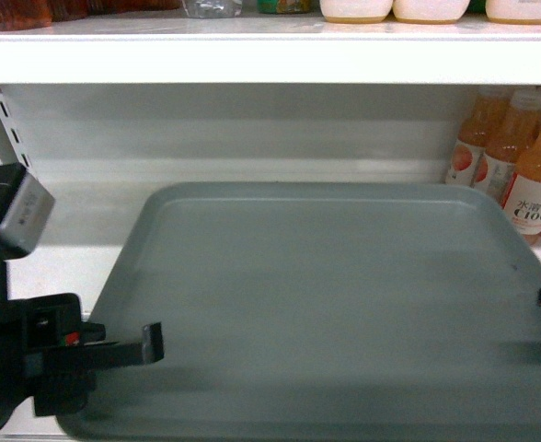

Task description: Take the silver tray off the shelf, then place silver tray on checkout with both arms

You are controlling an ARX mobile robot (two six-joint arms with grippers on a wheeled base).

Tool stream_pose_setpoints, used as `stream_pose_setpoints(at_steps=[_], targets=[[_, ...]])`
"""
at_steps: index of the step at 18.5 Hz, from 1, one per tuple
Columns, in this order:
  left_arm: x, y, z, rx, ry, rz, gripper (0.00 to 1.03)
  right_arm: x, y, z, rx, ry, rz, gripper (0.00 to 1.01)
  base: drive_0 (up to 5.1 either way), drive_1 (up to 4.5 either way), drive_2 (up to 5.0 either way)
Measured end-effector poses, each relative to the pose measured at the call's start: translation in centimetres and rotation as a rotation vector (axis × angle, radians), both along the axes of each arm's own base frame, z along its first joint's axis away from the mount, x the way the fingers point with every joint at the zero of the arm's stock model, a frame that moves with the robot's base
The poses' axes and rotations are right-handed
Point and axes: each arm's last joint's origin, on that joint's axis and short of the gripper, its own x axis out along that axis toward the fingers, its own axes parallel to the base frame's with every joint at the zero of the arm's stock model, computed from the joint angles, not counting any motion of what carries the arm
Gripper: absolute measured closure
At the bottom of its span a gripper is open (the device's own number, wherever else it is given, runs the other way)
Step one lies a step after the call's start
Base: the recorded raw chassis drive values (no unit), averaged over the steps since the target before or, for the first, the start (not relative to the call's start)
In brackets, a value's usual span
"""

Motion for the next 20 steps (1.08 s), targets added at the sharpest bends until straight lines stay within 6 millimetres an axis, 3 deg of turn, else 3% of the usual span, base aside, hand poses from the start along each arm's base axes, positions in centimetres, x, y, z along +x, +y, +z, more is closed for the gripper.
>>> stream_pose_setpoints(at_steps=[3,13,20], targets=[[-3.1,0.5,1.4,-0.018,-0.058,-0.016,1.01,-3.7,-0.4,1.6,0.04,-0.074,0.002,0.98,0.0,0.0,0.0],[-3.1,0.5,1.1,-0.013,-0.053,-0.015,1.01,-3.7,-0.4,1.6,0.044,-0.067,0.001,0.98,0.0,0.0,0.0],[-3.1,0.5,1.1,-0.013,-0.053,-0.015,1.01,-3.6,-0.4,1.5,0.044,-0.067,0.002,0.98,0.0,-4.23,4.3]])
